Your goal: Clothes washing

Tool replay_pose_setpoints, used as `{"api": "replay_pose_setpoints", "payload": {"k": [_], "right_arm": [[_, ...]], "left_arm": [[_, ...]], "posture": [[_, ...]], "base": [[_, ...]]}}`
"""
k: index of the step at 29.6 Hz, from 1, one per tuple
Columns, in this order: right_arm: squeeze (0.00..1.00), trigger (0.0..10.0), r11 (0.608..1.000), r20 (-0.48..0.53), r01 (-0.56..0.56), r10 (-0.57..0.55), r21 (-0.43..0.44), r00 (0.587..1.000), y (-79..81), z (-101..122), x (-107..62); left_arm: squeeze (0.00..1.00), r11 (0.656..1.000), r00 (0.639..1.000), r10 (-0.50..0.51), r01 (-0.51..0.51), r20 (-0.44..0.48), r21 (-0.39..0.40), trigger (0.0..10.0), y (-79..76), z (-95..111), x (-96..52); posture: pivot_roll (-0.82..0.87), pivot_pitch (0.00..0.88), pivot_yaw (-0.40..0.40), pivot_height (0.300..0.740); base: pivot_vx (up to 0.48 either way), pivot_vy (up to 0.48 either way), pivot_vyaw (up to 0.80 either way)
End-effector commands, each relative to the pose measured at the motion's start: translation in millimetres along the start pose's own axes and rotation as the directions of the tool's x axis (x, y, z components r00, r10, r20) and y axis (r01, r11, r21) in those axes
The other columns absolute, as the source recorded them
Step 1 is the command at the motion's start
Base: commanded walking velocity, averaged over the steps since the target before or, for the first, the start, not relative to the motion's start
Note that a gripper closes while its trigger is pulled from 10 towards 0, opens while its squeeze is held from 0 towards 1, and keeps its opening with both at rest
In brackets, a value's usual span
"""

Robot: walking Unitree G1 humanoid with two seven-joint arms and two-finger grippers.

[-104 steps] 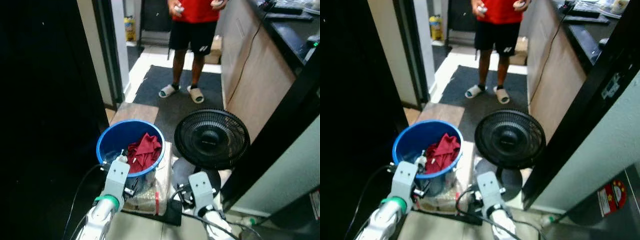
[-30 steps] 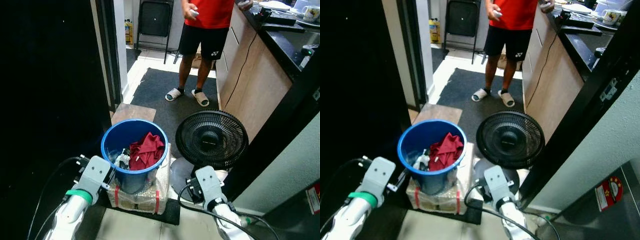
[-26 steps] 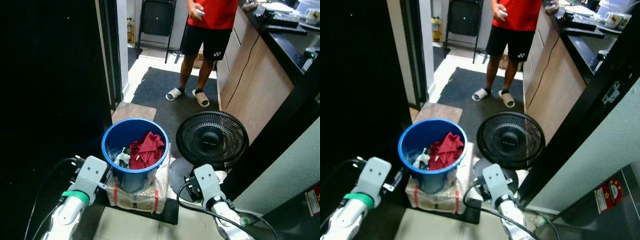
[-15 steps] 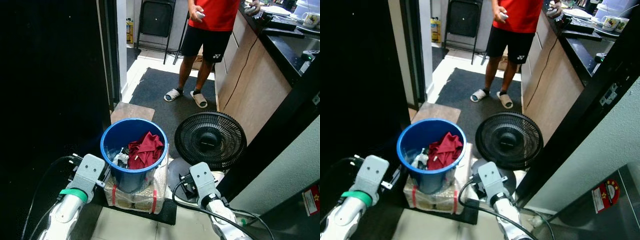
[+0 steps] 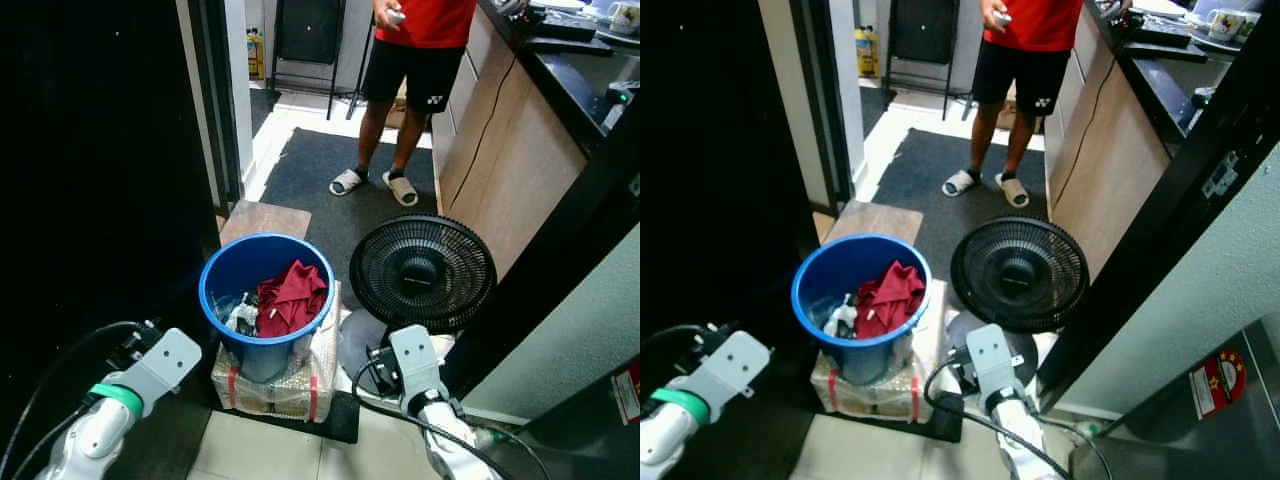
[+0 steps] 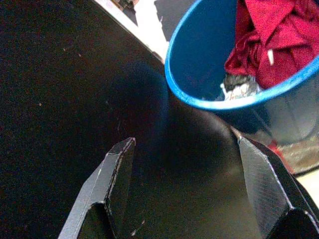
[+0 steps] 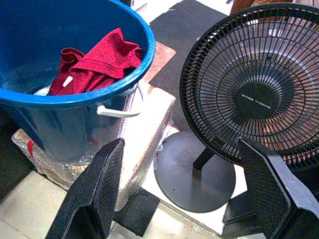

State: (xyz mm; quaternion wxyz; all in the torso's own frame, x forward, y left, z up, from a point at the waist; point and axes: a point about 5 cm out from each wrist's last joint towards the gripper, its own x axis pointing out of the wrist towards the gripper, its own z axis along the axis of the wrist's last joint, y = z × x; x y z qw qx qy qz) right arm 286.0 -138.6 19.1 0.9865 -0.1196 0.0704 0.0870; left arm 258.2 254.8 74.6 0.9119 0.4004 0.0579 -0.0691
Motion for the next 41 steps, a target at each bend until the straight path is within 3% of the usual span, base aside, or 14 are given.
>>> {"api": "replay_pose_setpoints", "payload": {"k": [1,4,10,19,24,30,34,41], "right_arm": [[0.0,10.0,1.0,-0.022,0.019,-0.018,0.012,1.0,-1.9,-6.3,-4.4],[0.0,10.0,1.0,-0.022,0.019,-0.018,0.012,1.0,-2.8,-4.9,-2.7],[0.0,10.0,1.0,-0.012,0.011,-0.011,0.007,1.0,-3.7,-1.1,0.6],[0.0,10.0,0.999,-0.012,0.042,-0.042,0.021,0.999,-6.9,-3.2,-2.9],[0.0,10.0,0.999,-0.026,0.026,-0.025,0.047,0.999,9.2,-6.5,-5.5],[0.0,10.0,1.0,-0.044,-0.017,0.018,0.023,0.999,7.5,-11.5,-7.8],[0.0,10.0,0.999,-0.052,0.029,-0.027,0.029,0.998,-6.8,-11.9,-7.2],[0.0,10.0,0.999,-0.05,0.022,-0.02,0.031,0.999,-3.0,-9.9,-5.6]], "left_arm": [[0.0,0.999,0.999,-0.03,0.03,-0.032,0.023,10.0,-2.8,-8.7,-4.7],[0.0,1.0,0.997,-0.009,0.01,-0.074,0.01,10.0,2.4,-18.9,-9.0],[0.0,1.0,0.996,0.019,-0.021,-0.091,-0.012,10.0,2.4,-19.0,-8.2],[0.0,0.993,1.0,0.003,-0.006,-0.029,-0.119,10.0,-21.3,3.9,-3.4],[0.0,0.99,0.999,0.041,-0.043,-0.016,-0.138,10.0,-32.6,11.0,-9.0],[0.0,0.989,0.995,0.093,-0.096,-0.028,-0.115,10.0,-43.3,18.4,-16.2],[0.0,0.992,0.995,0.093,-0.096,-0.035,-0.087,10.0,-57.5,26.4,-18.8],[0.0,0.991,0.991,0.13,-0.132,-0.039,-0.038,10.0,-53.3,25.7,-19.0]], "posture": [[0.05,0.036,0.021,0.74],[0.07,0.042,0.017,0.74],[0.07,0.045,0.007,0.74],[0.06,0.05,0.034,0.74],[0.08,0.024,0.038,0.74],[0.09,0.015,0.012,0.74],[0.08,0.029,-0.006,0.74],[0.09,0.035,-0.009,0.74]], "base": [[0.0,0.0,0.0],[0.0,0.0,0.0],[0.0,0.0,0.0],[0.0,0.0,0.0],[0.0,0.0,0.0],[0.0,0.0,0.0],[0.0,0.0,0.0],[0.0,0.0,0.0]]}}
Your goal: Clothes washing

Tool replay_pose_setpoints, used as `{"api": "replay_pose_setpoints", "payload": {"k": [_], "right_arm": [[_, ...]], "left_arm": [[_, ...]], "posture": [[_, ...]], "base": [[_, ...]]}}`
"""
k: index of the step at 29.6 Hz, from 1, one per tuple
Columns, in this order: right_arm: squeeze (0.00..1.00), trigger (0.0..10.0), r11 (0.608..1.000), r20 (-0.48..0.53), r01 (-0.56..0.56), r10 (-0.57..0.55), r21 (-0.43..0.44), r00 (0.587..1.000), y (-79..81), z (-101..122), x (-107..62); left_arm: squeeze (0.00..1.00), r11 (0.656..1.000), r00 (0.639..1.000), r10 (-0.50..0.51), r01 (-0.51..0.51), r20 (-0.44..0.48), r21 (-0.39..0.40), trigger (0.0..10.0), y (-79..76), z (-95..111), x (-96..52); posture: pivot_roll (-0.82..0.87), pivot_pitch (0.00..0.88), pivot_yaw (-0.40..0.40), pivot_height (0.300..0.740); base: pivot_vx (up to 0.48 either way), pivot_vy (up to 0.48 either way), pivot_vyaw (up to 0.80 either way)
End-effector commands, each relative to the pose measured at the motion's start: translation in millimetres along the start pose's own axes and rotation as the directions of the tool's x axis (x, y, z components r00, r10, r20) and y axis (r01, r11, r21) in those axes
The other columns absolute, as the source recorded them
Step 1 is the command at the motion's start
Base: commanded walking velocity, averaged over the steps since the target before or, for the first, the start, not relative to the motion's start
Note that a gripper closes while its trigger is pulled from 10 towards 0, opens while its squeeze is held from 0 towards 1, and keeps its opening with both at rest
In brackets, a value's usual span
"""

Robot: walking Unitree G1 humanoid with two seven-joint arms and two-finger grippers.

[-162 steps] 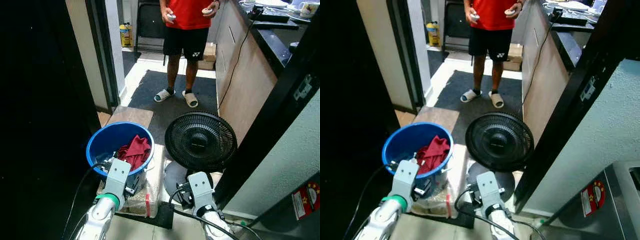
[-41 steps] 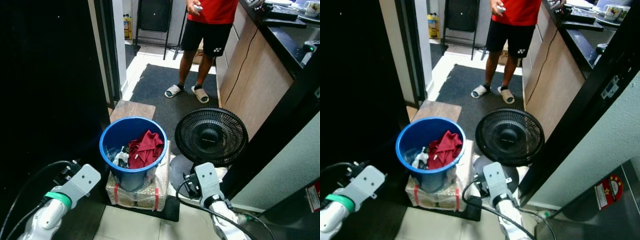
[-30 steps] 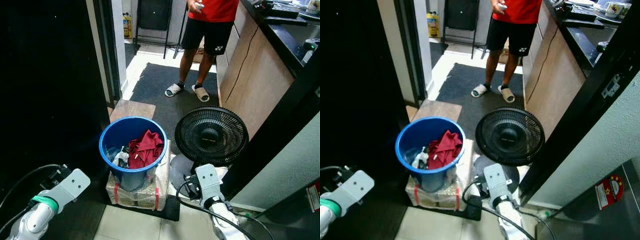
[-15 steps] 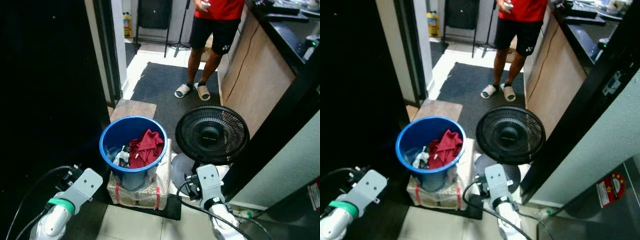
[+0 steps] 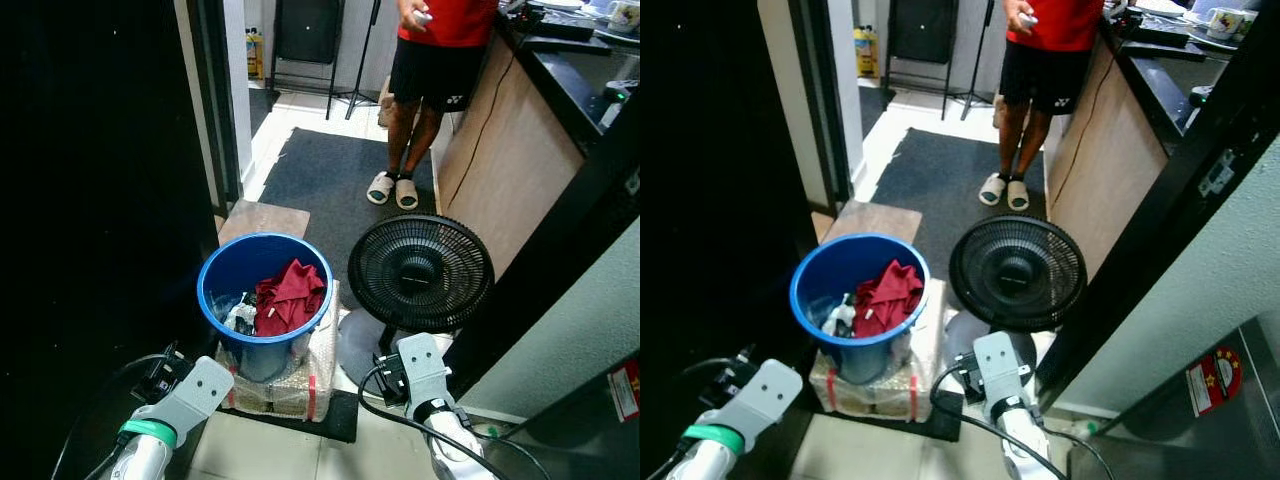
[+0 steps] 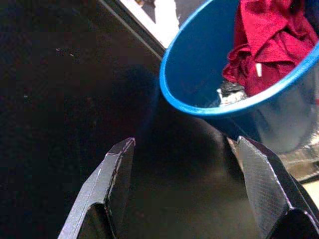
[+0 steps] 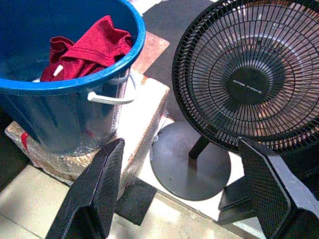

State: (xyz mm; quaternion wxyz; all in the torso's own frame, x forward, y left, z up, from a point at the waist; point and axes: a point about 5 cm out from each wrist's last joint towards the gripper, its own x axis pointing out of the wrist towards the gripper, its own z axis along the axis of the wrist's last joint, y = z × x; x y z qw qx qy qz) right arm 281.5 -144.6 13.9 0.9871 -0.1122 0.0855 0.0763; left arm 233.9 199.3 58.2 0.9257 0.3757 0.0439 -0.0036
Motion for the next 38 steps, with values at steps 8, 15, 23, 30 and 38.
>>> {"api": "replay_pose_setpoints", "payload": {"k": [8,15,23,30,38], "right_arm": [[0.0,10.0,1.0,-0.035,0.0,0.0,0.016,0.999,3.7,-8.4,-4.6],[0.0,10.0,1.0,-0.029,0.024,-0.023,0.019,0.999,-0.2,-6.4,-3.0],[0.0,10.0,0.998,-0.031,0.052,-0.051,0.034,0.998,-0.2,-9.1,-6.3],[0.0,10.0,0.999,-0.031,0.03,-0.029,0.038,0.999,5.2,-7.2,-4.2],[0.0,10.0,0.999,-0.027,0.014,-0.013,0.037,1.0,8.7,-5.4,-2.6]], "left_arm": [[0.0,0.995,0.991,0.054,-0.043,-0.123,0.088,10.0,3.9,-14.1,0.3],[0.0,0.99,0.989,0.018,0.003,-0.147,0.139,10.0,-1.1,-15.5,0.4],[0.0,0.978,0.978,0.028,0.017,-0.209,0.21,10.0,-2.0,-20.2,-3.9],[0.0,0.965,0.983,0.053,-0.005,-0.174,0.263,10.0,5.5,-20.2,-7.9],[0.0,0.957,0.988,0.05,-0.005,-0.149,0.289,10.0,15.4,-27.9,-9.8]], "posture": [[0.09,0.018,0.01,0.74],[0.06,0.004,0.036,0.74],[0.06,0.011,0.049,0.74],[0.08,0.021,0.036,0.74],[0.09,0.031,0.028,0.74]], "base": [[0.0,0.0,0.0],[0.0,0.0,0.0],[0.0,0.0,0.0],[0.0,0.0,0.0],[0.0,0.0,0.0]]}}
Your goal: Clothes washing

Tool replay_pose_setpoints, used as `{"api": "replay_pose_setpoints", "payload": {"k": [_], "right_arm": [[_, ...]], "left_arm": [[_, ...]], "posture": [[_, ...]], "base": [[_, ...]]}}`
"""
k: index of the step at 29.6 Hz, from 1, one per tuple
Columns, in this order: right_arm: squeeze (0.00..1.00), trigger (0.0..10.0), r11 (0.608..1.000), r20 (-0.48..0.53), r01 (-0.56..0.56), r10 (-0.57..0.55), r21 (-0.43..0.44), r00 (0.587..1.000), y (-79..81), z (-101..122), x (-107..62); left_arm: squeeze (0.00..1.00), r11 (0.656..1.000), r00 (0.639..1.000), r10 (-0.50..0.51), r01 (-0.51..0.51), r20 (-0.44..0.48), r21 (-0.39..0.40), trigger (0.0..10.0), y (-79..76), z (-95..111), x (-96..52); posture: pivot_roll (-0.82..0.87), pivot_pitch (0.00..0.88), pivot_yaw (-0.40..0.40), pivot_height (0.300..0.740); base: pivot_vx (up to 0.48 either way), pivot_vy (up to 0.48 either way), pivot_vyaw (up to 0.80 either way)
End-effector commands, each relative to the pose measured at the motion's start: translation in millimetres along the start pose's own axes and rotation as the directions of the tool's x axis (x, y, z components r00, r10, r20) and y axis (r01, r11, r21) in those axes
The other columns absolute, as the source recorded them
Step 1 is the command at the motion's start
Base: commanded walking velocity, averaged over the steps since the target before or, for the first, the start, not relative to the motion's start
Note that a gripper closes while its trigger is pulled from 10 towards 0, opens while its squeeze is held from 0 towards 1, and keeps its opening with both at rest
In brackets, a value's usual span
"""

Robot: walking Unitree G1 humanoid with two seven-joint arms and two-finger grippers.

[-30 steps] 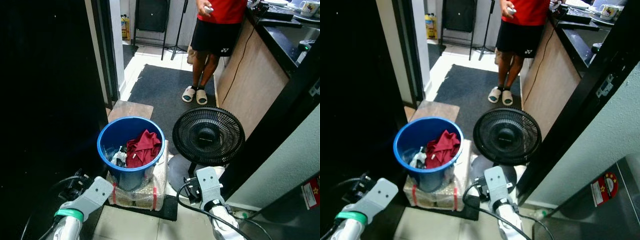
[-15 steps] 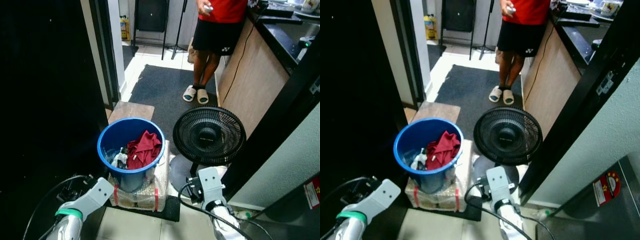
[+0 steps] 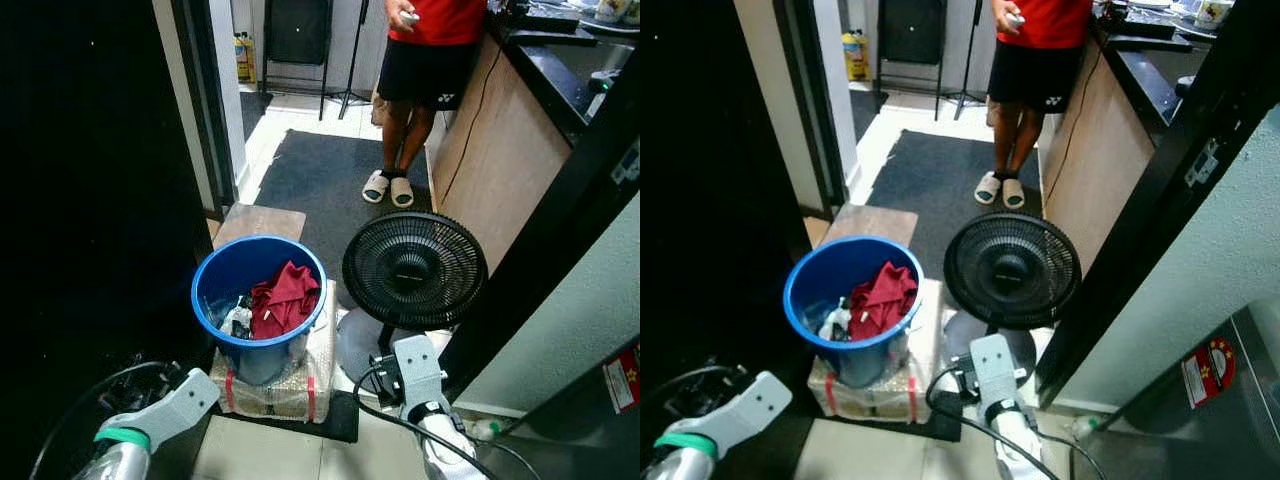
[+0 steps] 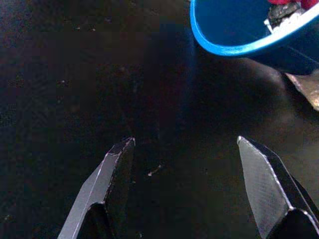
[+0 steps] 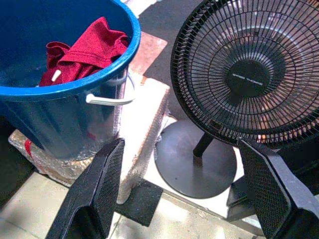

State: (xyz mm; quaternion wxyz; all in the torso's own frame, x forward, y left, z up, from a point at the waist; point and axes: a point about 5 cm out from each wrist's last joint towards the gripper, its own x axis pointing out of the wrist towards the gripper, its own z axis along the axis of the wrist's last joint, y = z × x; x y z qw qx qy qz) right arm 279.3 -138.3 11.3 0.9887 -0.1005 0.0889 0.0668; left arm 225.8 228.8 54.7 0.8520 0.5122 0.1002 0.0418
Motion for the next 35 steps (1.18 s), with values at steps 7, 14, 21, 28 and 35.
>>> {"api": "replay_pose_setpoints", "payload": {"k": [7,14,21,28,35], "right_arm": [[0.0,10.0,1.0,-0.022,-0.006,0.006,0.013,1.0,1.4,-5.2,-3.0],[0.0,10.0,1.0,-0.023,-0.015,0.016,0.014,1.0,3.4,-4.9,-2.6],[0.0,10.0,0.999,-0.021,-0.028,0.028,0.016,0.999,6.6,-3.4,-1.2],[0.0,10.0,0.999,-0.015,-0.034,0.034,0.019,0.999,8.6,-1.5,0.1],[0.0,10.0,0.999,-0.013,-0.027,0.027,0.021,1.0,8.3,-1.6,-0.3]], "left_arm": [[0.0,0.994,0.997,-0.056,0.06,0.045,-0.086,10.0,-6.0,-3.6,-4.1],[0.0,0.99,0.997,-0.003,-0.008,-0.08,-0.143,10.0,-4.9,-14.1,-7.6],[0.0,0.968,0.993,-0.042,0.013,-0.114,-0.249,10.0,-8.6,-16.0,-9.4],[0.0,0.965,0.993,-0.049,0.02,-0.108,-0.262,10.0,-10.2,-17.8,-11.5],[0.0,0.964,0.992,-0.05,0.018,-0.115,-0.264,10.0,-9.1,-20.5,-12.3]], "posture": [[0.09,0.036,0.026,0.74],[0.11,0.041,0.018,0.74],[0.12,0.046,0.015,0.74],[0.12,0.053,0.019,0.74],[0.12,0.047,0.029,0.74]], "base": [[0.0,0.0,0.0],[0.0,0.0,0.0],[0.0,0.0,0.0],[0.0,0.0,0.0],[0.0,0.0,0.0]]}}
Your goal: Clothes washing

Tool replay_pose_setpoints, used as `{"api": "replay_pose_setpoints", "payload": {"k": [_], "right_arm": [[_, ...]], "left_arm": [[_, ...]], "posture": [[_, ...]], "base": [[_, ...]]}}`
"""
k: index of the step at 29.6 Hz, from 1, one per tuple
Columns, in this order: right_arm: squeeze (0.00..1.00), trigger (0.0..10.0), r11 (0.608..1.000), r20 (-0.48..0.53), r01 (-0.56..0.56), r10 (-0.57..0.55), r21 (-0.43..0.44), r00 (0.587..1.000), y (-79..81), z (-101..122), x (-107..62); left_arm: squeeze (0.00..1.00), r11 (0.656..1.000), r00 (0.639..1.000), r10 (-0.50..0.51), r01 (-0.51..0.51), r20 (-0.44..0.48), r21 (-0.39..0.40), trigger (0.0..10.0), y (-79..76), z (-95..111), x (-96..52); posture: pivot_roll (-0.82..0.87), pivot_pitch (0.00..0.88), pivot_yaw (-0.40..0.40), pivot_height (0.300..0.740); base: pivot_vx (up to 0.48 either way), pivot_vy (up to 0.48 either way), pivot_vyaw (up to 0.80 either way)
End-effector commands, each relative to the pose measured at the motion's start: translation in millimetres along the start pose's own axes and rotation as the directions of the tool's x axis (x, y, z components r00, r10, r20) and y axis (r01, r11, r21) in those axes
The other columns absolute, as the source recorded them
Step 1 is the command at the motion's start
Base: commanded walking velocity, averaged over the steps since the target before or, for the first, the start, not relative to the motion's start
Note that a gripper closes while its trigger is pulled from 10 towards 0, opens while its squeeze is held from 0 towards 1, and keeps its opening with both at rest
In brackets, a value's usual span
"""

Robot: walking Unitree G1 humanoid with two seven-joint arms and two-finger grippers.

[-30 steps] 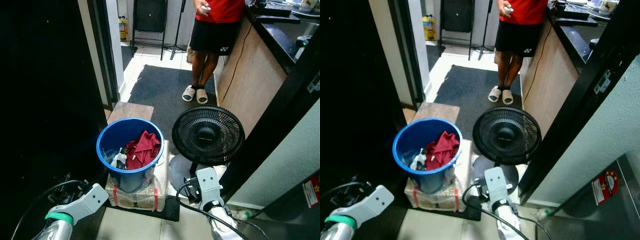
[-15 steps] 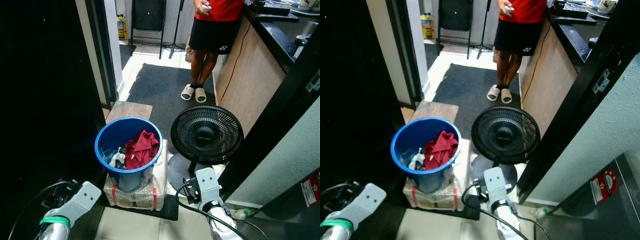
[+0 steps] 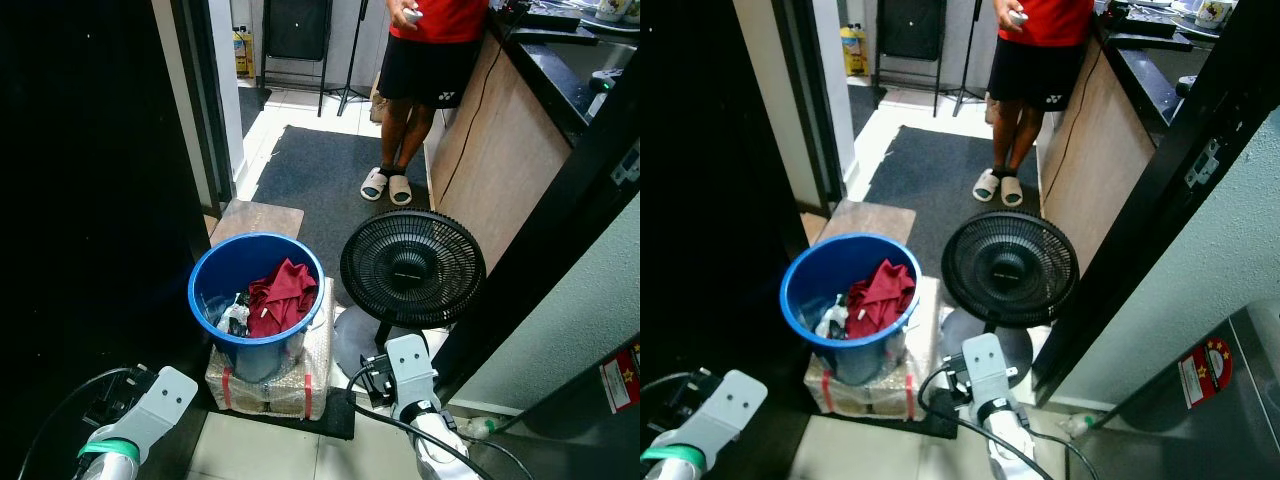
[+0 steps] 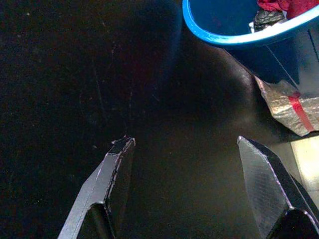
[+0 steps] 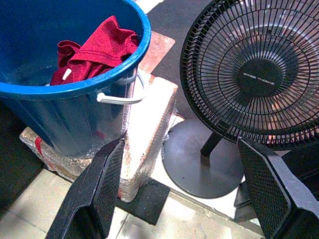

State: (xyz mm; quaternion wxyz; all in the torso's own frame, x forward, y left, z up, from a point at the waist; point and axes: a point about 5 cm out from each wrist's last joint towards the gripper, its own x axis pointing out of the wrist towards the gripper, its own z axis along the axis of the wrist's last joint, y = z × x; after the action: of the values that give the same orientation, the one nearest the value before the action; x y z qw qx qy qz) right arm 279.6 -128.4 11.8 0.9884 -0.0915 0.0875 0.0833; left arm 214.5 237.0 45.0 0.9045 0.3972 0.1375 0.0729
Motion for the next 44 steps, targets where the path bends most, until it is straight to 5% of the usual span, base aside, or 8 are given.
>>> {"api": "replay_pose_setpoints", "payload": {"k": [1,44], "right_arm": [[0.0,10.0,1.0,-0.021,0.01,-0.01,0.007,1.0,-1.6,-4.5,-2.2],[0.0,10.0,1.0,-0.028,0.014,-0.014,0.014,0.999,1.3,-7.6,-5.1]], "left_arm": [[0.0,1.0,0.999,-0.019,0.018,-0.031,-0.013,10.0,-1.9,-8.3,-3.4],[0.0,1.0,0.999,-0.023,0.022,-0.026,-0.021,10.0,3.5,-9.7,-7.1]], "posture": [[0.11,0.046,0.03,0.74],[0.11,0.07,0.037,0.74]], "base": [[0.0,0.0,0.0],[0.0,0.0,0.0]]}}
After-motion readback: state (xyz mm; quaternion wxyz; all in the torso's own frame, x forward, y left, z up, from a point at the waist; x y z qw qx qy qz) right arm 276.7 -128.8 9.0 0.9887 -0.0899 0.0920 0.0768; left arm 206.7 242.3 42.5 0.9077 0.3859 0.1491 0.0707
